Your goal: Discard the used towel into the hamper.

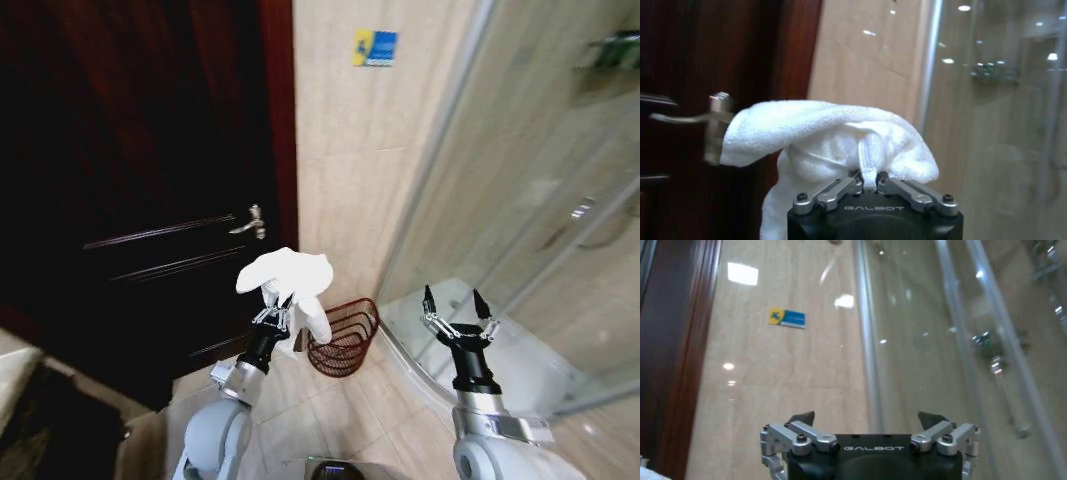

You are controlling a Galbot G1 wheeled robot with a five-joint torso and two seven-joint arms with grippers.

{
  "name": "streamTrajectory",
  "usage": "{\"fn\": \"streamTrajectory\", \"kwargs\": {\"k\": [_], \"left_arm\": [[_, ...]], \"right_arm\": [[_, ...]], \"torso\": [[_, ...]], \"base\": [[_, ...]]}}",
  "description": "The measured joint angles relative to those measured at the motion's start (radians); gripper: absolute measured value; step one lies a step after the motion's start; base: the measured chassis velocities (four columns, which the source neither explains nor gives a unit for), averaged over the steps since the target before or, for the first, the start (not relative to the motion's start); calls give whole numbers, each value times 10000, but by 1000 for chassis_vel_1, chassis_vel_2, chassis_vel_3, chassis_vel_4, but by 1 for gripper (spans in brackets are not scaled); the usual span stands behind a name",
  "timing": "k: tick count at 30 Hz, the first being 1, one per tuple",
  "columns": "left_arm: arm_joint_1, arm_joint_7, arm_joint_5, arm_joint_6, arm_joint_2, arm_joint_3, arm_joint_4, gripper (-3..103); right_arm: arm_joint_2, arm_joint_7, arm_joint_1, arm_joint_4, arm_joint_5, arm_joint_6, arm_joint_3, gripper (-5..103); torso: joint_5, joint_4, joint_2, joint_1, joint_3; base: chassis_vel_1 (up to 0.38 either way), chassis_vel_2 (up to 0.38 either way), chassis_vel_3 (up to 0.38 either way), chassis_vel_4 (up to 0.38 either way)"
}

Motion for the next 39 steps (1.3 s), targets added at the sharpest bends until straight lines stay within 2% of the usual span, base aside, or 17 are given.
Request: {"fn": "streamTrajectory", "kwargs": {"k": [7, 15, 17, 19, 22, 28, 30, 34, 35, 38, 39], "left_arm": [[-308, 10, -280, 58, 251, -16, 576, 7], [-1259, -9, -461, 64, 1136, -21, 2127, 7], [-2055, -6, -491, 45, 1626, 64, 3178, 7], [-2340, -6, -490, 35, 1755, 117, 3602, 7], [-3158, -52, -471, 15, 2077, 295, 4917, 7], [-4068, -399, -398, 18, 2143, 338, 6562, 7], [-4195, -465, -356, 18, 2122, 333, 6790, 7], [-4565, -841, -231, -11, 2003, 291, 7373, 7], [-4691, -1155, -86, -23, 1924, 267, 7559, 7], [-4966, -2638, 155, 122, 1562, 40, 7891, 7], [-4966, -2638, 155, 122, 1562, 40, 7891, 7]], "right_arm": [[46, -357, 9, 122, 18, -181, -16, 100], [250, -301, 155, 317, -159, -407, -73, 100], [217, -669, 94, 369, -233, -154, -79, 100], [173, -782, 96, 337, -304, 51, -66, 100], [164, -968, 109, 285, -431, 318, -76, 100], [168, -992, -54, 366, -421, 393, -50, 100], [165, -993, -66, 366, -410, 401, -40, 100], [184, -993, -81, 360, -408, 418, -37, 100], [206, -997, -89, 341, -411, 450, -52, 100], [235, -1022, -123, 275, -417, 496, -70, 100], [235, -1022, -123, 275, -417, 496, -70, 100]], "torso": [[0, 0, 0, 0, 0], [-1, 3, 0, 0, 0], [0, -1, 0, 0, 0], [-2, -1, 0, 0, 0], [-2, -2, -1, 0, 1], [-2, 0, -1, 1, 2], [-2, 2, -1, 1, 2], [-2, 0, -1, 1, 1], [-1, -4, 0, 0, 1], [-2, 0, -1, 0, 1], [-2, 0, -1, 0, 1]], "base": [[-125, -126, -133, -128], [-124, -127, -119, -127], [-117, -128, -126, -114], [-130, -117, -140, -121], [-134, -134, -135, -149], [-120, -130, -113, -138], [-134, -107, -103, -116], [-126, -125, -128, -120], [-124, -125, -120, -122], [-112, -122, -126, -129], [-113, -120, -136, -119]]}}
